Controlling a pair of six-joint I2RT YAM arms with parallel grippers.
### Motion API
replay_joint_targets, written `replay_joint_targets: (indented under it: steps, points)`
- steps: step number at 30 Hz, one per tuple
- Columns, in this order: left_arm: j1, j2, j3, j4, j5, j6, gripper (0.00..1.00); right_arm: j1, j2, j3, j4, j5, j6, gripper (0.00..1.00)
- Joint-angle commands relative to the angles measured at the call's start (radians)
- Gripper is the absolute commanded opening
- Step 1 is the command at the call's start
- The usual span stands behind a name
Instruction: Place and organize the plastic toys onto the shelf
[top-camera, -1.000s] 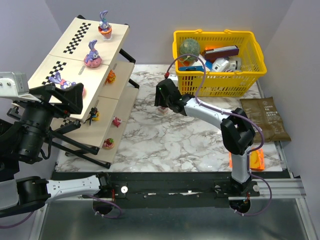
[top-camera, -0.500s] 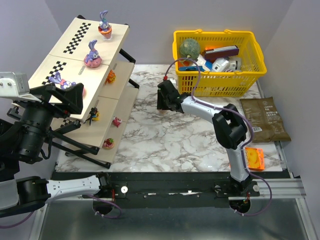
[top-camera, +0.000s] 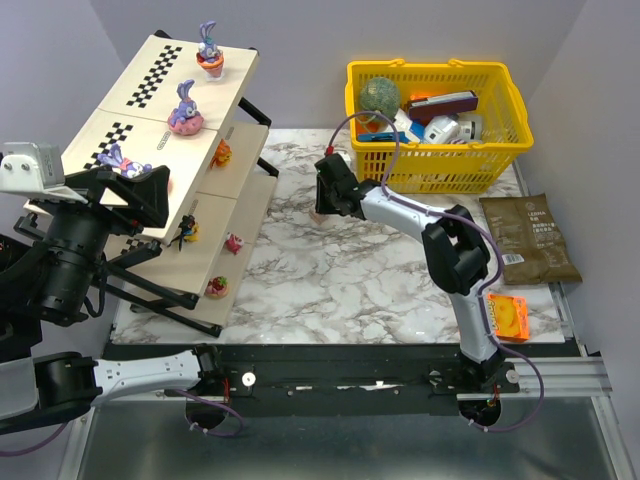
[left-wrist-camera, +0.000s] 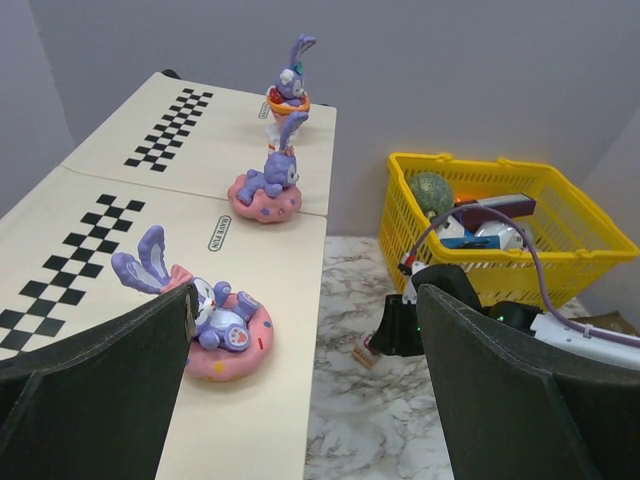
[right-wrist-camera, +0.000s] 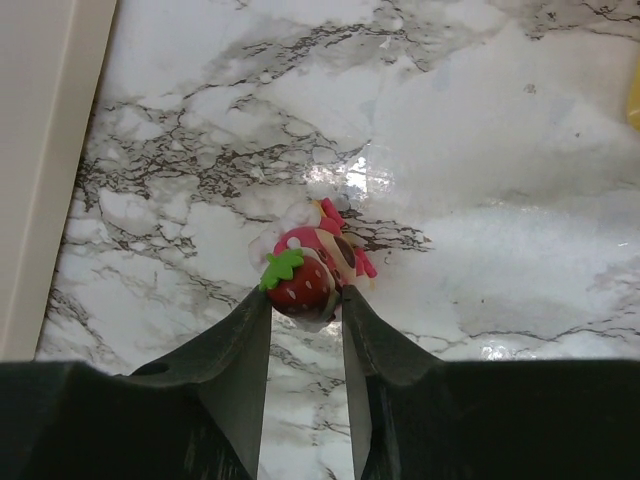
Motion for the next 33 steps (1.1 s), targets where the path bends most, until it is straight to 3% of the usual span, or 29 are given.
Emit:
replay_joint_targets:
  steps: [1, 9, 15, 24, 29, 33]
  points:
    - [0.003, 0.018, -0.002, 0.025, -0.010, 0.019, 0.99, -0.005, 0.037, 0.064, -0.075, -0.045, 0.030, 0.37]
    - [0.001, 0.025, -0.005, 0.039, -0.011, 0.032, 0.99, -0.003, 0.065, 0.135, -0.187, -0.082, 0.138, 0.57]
    - [0.001, 0.030, -0.005, 0.036, -0.010, 0.035, 0.99, -0.003, 0.012, 0.078, -0.175, -0.025, 0.150, 0.60]
    - [0.001, 0.027, 0.001, 0.037, -0.010, 0.036, 0.99, -0.002, -0.149, -0.075, -0.052, 0.089, 0.170, 0.52]
    - [0.001, 0.027, -0.002, 0.039, -0.014, 0.036, 0.99, -0.009, -0.107, -0.052, -0.052, 0.089, 0.147, 0.48]
    - [0.003, 0.027, 0.001, 0.033, -0.016, 0.029, 0.99, -0.028, -0.044, -0.008, -0.084, 0.096, 0.141, 0.38]
